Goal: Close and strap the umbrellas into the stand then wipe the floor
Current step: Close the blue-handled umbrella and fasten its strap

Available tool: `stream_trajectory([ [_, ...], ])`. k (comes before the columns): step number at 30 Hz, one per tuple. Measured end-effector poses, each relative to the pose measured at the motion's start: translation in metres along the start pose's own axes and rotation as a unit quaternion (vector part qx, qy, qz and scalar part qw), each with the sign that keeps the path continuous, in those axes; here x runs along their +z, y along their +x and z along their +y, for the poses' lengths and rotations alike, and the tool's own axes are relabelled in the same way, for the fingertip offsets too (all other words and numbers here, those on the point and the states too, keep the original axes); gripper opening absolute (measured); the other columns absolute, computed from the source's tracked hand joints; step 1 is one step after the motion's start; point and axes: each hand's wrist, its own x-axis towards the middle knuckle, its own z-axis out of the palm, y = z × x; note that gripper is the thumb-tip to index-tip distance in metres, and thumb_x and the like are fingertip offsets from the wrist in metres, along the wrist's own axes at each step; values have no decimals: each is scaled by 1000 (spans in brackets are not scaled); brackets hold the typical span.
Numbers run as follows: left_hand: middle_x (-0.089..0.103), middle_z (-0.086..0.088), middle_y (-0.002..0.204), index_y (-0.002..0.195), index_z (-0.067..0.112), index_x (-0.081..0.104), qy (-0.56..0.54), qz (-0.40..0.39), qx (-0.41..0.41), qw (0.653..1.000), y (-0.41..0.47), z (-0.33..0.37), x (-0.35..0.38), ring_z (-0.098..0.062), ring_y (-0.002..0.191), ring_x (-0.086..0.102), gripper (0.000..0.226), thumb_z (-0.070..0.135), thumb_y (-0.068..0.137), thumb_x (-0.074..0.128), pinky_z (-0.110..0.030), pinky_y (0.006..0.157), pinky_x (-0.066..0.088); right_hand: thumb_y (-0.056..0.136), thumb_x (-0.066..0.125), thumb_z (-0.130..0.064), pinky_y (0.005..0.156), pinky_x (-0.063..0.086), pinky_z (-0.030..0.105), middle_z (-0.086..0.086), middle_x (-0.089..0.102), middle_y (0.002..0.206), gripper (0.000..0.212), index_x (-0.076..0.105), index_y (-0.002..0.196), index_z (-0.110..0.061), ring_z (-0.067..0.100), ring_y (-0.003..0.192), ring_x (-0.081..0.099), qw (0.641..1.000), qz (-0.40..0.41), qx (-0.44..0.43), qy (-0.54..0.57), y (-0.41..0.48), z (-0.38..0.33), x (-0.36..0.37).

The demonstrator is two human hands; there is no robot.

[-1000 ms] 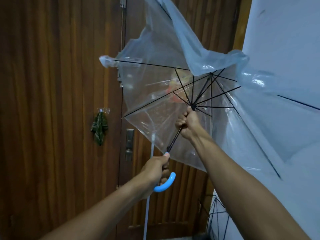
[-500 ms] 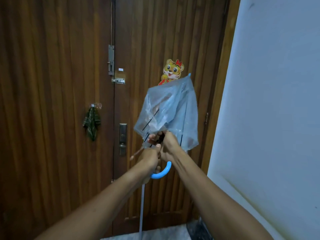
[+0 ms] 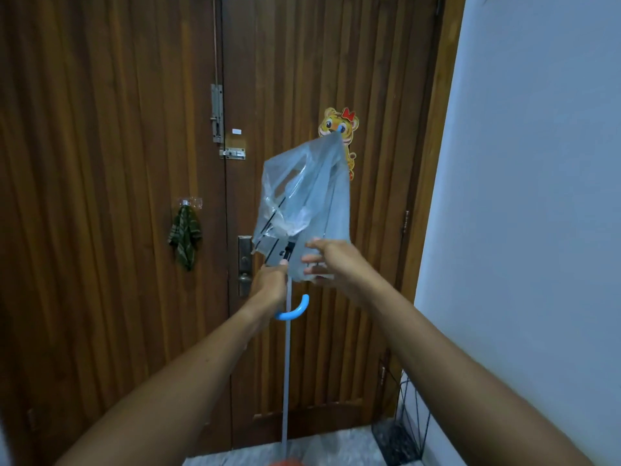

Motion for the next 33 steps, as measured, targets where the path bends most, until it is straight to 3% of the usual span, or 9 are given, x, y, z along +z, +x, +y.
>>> stream_trajectory([
  [1, 66, -16, 88, 103, 4, 65, 21, 21, 5, 1000, 2, -3, -2, -36, 84, 66, 49, 45, 103, 38, -32, 67, 39, 102, 50, -25, 68, 48, 33, 8, 70, 96, 24, 67, 107, -9, 24, 79, 63, 999, 34, -38, 1, -4, -8, -8],
  [4, 46, -4, 62, 70, 12, 51, 65, 42, 44, 996, -2, -18, -4, -21, 56, 46, 50, 43, 105, 35, -32, 59, 30, 101, 51, -38, 88, 52, 41, 8, 72, 105, 36, 72, 108, -9, 26, 98, 67, 981, 147, -125, -10, -8, -30, -29],
  [8, 39, 0, 52, 67, 15, 51, 43, 18, 105, 993, -20, -28, -1, -17, 51, 35, 48, 40, 105, 37, -32, 56, 26, 93, 53, -64, 101, 42, 43, 4, 60, 134, 75, 49, 144, -10, 27, 119, 57, 992, 86, -74, 56, -9, -52, -35],
  [10, 38, 1, 52, 64, 15, 48, 38, -23, 145, 988, -33, -27, 2, -14, 48, 34, 49, 39, 105, 37, -31, 54, 25, 75, 60, -80, 108, 39, 56, 7, 45, 153, 101, 36, 153, -21, 37, 135, 46, 993, 51, -28, 105, 2, -58, -28],
  [13, 33, 7, 52, 62, 18, 40, 35, -78, 191, 978, -50, -20, 8, -7, 44, 28, 48, 36, 106, 36, -28, 50, 24, 33, 80, -87, 96, 47, 64, 7, 56, 142, 142, 33, 153, -28, 38, 121, 60, 982, 39, -6, 183, 34, -55, -17],
  [18, 29, 9, 52, 61, 20, 33, 27, -83, 231, 969, -54, -20, 12, -3, 41, 25, 47, 32, 107, 35, -13, 43, 23, 44, 93, -40, 83, 61, 49, 5, 68, 112, 103, 42, 130, -13, 27, 94, 73, 971, 111, -86, 193, 44, -51, -10],
  [25, 56, 5, 59, 66, 16, 55, 185, -157, 270, 932, -46, -13, -1, -15, 53, 56, 53, 60, 93, 44, -36, 58, 48, 80, 70, -8, 71, 58, 34, 1, 67, 106, 44, 49, 117, -21, 19, 87, 67, 970, 182, -151, 53, 55, -32, -17],
  [30, 55, 8, 54, 70, 24, 57, 202, 110, 416, 880, -38, 30, -28, -6, 46, 52, 22, 42, 81, 59, -20, 48, 42, 81, 70, -10, 91, 58, 44, 0, 63, 114, 50, 47, 122, -25, 20, 101, 65, 972, 130, -192, -44, 58, -20, -29],
  [33, 62, 4, 100, 109, 26, 58, 284, 188, 483, 806, -16, 58, -46, -15, 92, 62, 40, 32, 70, 63, -33, 87, 46, 79, 77, -15, 90, 57, 39, -1, 65, 119, 61, 47, 132, -22, 19, 107, 66, 973, 40, -217, -74, 58, -14, -37],
])
